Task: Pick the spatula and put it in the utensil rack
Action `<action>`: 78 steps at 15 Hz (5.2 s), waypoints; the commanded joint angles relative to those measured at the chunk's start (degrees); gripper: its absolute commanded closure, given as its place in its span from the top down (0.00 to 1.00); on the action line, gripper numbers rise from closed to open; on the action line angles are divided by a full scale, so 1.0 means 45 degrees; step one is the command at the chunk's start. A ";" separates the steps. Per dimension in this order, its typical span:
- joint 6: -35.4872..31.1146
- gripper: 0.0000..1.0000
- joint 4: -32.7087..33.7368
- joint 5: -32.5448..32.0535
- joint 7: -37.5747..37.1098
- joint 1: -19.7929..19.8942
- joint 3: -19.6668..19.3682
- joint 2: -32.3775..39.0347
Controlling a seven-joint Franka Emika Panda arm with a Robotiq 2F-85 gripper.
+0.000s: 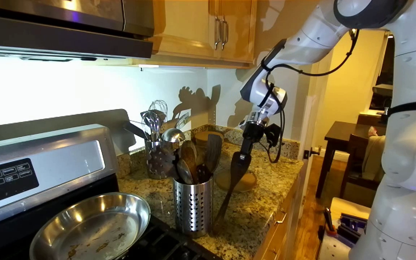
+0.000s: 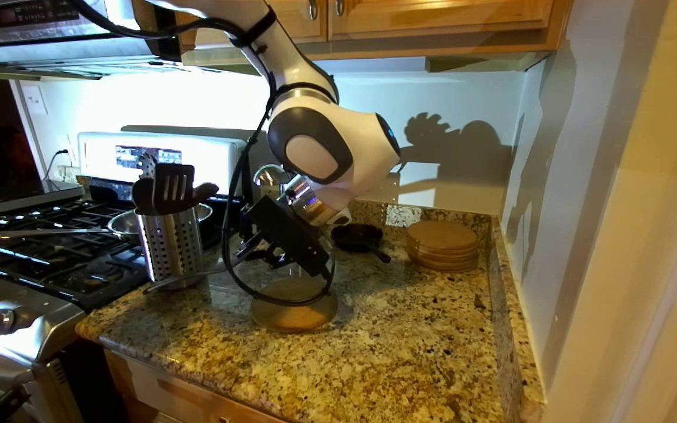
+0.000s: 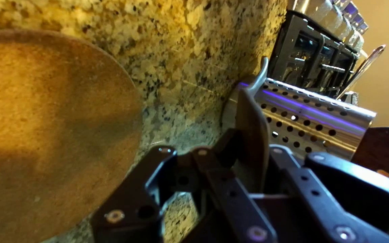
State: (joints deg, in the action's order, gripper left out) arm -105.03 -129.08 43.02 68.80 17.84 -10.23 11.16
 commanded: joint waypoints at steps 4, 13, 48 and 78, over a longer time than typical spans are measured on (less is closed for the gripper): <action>0.0026 0.09 -0.0429 -0.0172 0.0135 -0.0009 -0.0652 -0.2067; -0.1259 0.09 -0.0674 -0.2440 -0.0820 -0.0454 -0.0580 -0.5427; -0.4961 0.12 0.0032 -0.8630 -0.4867 -0.4641 0.0711 -1.0879; -0.2241 0.06 -0.0095 -0.9271 -0.3885 -0.6741 0.2008 -1.1657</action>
State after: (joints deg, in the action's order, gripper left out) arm -113.20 -127.55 2.81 51.42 -12.00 -1.48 -42.13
